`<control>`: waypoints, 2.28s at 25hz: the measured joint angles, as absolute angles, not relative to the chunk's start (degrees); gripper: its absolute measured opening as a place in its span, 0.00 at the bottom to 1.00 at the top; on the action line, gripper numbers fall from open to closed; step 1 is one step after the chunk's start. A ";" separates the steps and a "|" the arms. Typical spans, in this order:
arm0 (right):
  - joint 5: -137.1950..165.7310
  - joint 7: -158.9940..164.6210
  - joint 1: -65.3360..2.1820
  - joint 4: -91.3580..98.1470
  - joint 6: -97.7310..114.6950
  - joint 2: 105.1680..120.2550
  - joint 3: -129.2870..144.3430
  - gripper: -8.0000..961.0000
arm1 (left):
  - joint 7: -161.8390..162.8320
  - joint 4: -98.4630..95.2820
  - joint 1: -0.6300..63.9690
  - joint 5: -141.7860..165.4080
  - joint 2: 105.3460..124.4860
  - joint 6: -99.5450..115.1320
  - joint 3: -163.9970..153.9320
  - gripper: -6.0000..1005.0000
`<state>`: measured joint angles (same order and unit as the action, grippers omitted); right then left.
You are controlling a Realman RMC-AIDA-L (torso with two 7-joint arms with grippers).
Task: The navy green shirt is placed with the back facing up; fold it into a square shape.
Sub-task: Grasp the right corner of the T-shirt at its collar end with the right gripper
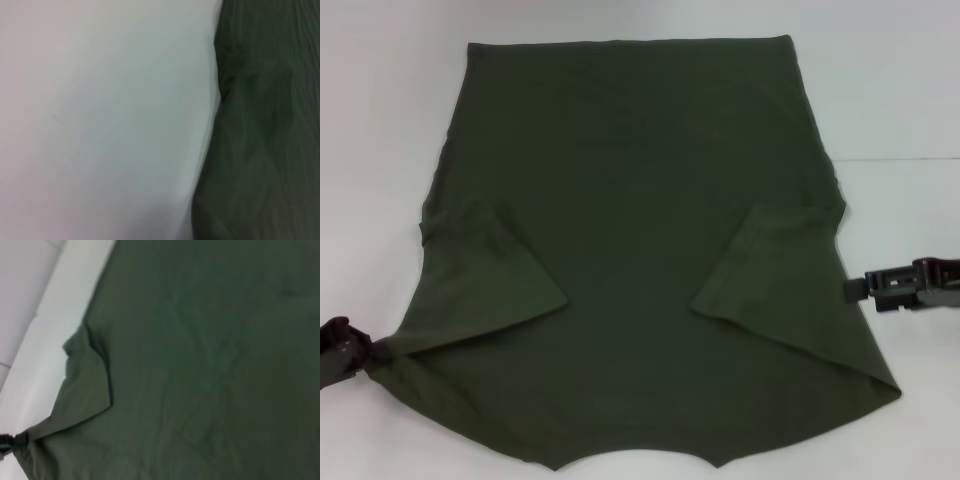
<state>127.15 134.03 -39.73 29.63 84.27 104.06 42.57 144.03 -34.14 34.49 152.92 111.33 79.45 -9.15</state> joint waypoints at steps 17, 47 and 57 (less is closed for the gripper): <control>131.43 149.31 -37.77 27.84 83.78 103.52 42.40 0.85 | 143.27 -33.83 35.51 152.48 111.41 78.99 -10.48 0.01; 135.51 149.57 -37.68 25.05 80.39 104.30 42.96 0.85 | 141.87 -33.73 36.52 151.59 111.79 77.35 -10.55 0.01; 135.54 148.85 -38.31 25.05 80.03 104.69 43.11 0.85 | 141.85 -33.29 36.57 151.59 111.80 76.91 -10.54 0.01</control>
